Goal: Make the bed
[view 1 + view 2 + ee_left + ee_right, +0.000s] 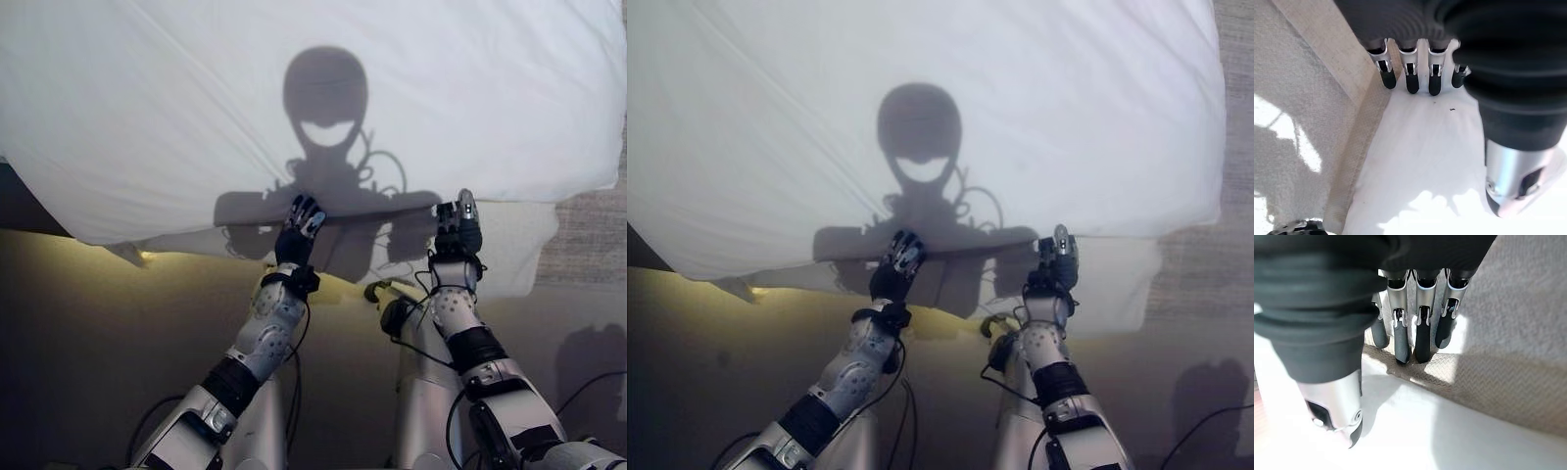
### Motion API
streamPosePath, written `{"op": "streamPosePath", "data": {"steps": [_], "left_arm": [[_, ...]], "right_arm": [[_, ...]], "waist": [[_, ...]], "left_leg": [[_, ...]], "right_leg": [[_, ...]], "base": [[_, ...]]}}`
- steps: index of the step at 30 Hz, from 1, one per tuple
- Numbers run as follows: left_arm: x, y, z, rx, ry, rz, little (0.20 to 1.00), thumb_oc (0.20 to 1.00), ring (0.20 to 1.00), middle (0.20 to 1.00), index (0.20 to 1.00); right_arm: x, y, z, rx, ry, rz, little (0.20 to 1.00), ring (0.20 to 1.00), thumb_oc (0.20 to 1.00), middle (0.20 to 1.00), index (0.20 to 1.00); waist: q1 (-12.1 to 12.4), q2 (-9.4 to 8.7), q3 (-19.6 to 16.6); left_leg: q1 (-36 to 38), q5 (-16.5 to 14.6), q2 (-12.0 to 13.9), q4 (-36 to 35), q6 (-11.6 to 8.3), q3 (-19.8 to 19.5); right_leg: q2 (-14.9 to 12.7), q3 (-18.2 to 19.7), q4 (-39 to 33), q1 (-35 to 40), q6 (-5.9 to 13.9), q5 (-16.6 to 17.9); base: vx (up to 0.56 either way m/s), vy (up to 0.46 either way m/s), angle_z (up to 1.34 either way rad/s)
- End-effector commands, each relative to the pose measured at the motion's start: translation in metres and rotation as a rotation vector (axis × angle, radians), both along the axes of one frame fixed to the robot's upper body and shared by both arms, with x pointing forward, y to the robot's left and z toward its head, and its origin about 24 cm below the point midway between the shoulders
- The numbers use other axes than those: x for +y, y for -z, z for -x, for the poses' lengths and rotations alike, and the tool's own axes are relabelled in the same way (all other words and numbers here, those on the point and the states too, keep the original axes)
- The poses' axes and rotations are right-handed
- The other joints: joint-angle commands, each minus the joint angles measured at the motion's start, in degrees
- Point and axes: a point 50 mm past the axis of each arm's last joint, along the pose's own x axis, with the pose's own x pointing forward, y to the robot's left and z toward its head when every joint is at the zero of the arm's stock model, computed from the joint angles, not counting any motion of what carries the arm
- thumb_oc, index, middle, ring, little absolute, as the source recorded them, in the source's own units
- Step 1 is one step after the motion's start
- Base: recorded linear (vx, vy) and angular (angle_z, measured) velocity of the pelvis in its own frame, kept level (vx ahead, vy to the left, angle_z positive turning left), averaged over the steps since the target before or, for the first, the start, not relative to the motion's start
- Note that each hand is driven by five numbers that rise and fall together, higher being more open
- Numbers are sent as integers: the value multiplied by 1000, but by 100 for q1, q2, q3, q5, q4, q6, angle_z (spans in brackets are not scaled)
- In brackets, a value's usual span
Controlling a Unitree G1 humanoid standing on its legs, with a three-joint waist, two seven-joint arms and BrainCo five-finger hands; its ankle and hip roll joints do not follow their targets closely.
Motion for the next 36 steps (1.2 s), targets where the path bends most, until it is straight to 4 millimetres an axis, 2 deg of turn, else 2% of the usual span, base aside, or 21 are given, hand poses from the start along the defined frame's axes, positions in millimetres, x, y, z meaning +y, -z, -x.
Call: {"op": "streamPosePath", "data": {"steps": [1,3,6,11,15,16,17,18,19,20,21,22,23,26,31,36], "left_arm": [[-41,-20,15,-89,191,-1,1000,1000,1000,1000,1000],[-41,-20,15,-89,191,-1,1000,1000,1000,1000,1000],[-43,-22,13,-94,191,5,1000,1000,1000,1000,1000],[-41,-28,13,-126,191,1,1000,1000,1000,1000,1000],[-39,-26,13,-129,192,-8,1000,1000,1000,1000,1000],[-39,-26,13,-130,194,-9,1000,1000,1000,1000,1000],[-38,-28,13,-142,196,-15,1000,1000,1000,1000,1000],[-38,-28,13,-142,196,-15,1000,1000,1000,1000,1000],[-35,-27,13,-152,196,-32,1000,1000,1000,1000,1000],[-34,-27,13,-152,195,-32,1000,1000,1000,1000,1000],[-33,-28,13,-155,194,-34,1000,1000,1000,1000,1000],[-30,-28,13,-162,189,-40,1000,1000,1000,1000,1000],[-30,-27,13,-162,189,-40,1000,1000,1000,1000,1000],[-27,-26,16,-171,202,-52,1000,1000,1000,1000,1000],[-25,-28,18,-197,217,-66,1000,1000,1000,1000,1000],[-24,-30,18,-206,223,-72,1000,1000,1000,1000,1000]], "right_arm": [[-10,-36,-6,-154,16,22,1000,1000,1000,1000,1000],[-10,-36,-6,-154,16,22,1000,1000,1000,1000,1000],[-6,-17,-3,-126,-1,-38,1000,1000,1000,1000,1000],[-5,-12,1,-169,-17,-90,1000,1000,1000,1000,1000],[-2,-24,5,-283,-36,-131,1000,1000,1000,1000,1000],[0,-29,6,-311,-42,-134,1000,1000,1000,1000,1000],[5,-41,9,-391,-71,-130,1000,1000,1000,1000,1000],[5,-41,9,-391,-72,-130,1000,1000,1000,1000,1000],[9,-57,14,-496,-105,-112,1000,1000,1000,1000,1000],[9,-57,14,-497,-106,-112,1000,1000,1000,1000,1000],[11,-63,17,-535,-116,-108,1000,1000,1000,1000,1000],[16,-77,24,-622,-151,-86,1000,1000,1000,1000,1000],[17,-76,25,-622,-151,-86,1000,1000,1000,1000,1000],[25,-93,41,-759,-220,-45,1000,1000,1000,1000,1000],[26,-104,54,-845,-253,0,1000,1000,1000,1000,1000],[24,-105,55,-839,-247,17,1000,1000,1000,1000,1000]], "waist": [[139,199,-181],[140,199,-181],[85,191,-181],[45,213,-181],[-12,218,-181],[-26,220,-181],[-50,210,-181],[-51,207,-181],[-81,204,-181],[-83,199,-181],[-92,193,-181],[-110,168,-181],[-112,166,-181],[-166,113,-181],[-220,65,-181],[-230,34,-181]], "left_leg": [[-104,-834,262,575,-404,-226],[-107,-833,262,574,-403,-225],[-145,-842,262,567,-388,-206],[-203,-850,257,592,-384,-173],[-225,-866,284,612,-381,-91],[-228,-868,279,612,-383,-71],[-224,-872,271,603,-380,-43],[-222,-872,270,602,-380,-41],[-220,-874,274,603,-380,-2],[-220,-874,274,605,-380,2],[-221,-867,272,595,-383,17],[-219,-855,276,585,-379,38],[-216,-853,276,584,-379,40],[-201,-837,275,553,-391,59],[-186,-827,283,539,-414,52],[-178,-843,281,556,-412,55]], "right_leg": [[-378,-238,-706,9,630,1180],[-378,-236,-706,4,630,1181],[-357,-219,-721,-66,627,1194],[-363,-192,-707,-161,629,1189],[-374,-154,-713,-243,638,1211],[-368,-139,-719,-255,639,1216],[-373,-119,-725,-283,649,1240],[-374,-116,-724,-284,650,1240],[-372,-96,-738,-314,651,1258],[-372,-91,-737,-317,651,1260],[-377,-87,-754,-320,649,1268],[-370,-86,-773,-326,646,1281],[-369,-84,-773,-325,645,1282],[-375,-97,-779,-326,649,1297],[-386,-122,-794,-289,656,1314],[-385,-134,-798,-265,678,1323]], "base": [[0,0,0],[0,0,0],[0,0,0],[0,0,0],[6,10,-3],[-5,7,-7],[-4,7,-6],[-4,8,-6],[-1,7,-4],[-1,10,-5],[-9,8,-3],[-8,7,-3],[0,0,0],[0,0,0],[0,0,0],[0,0,0]]}}
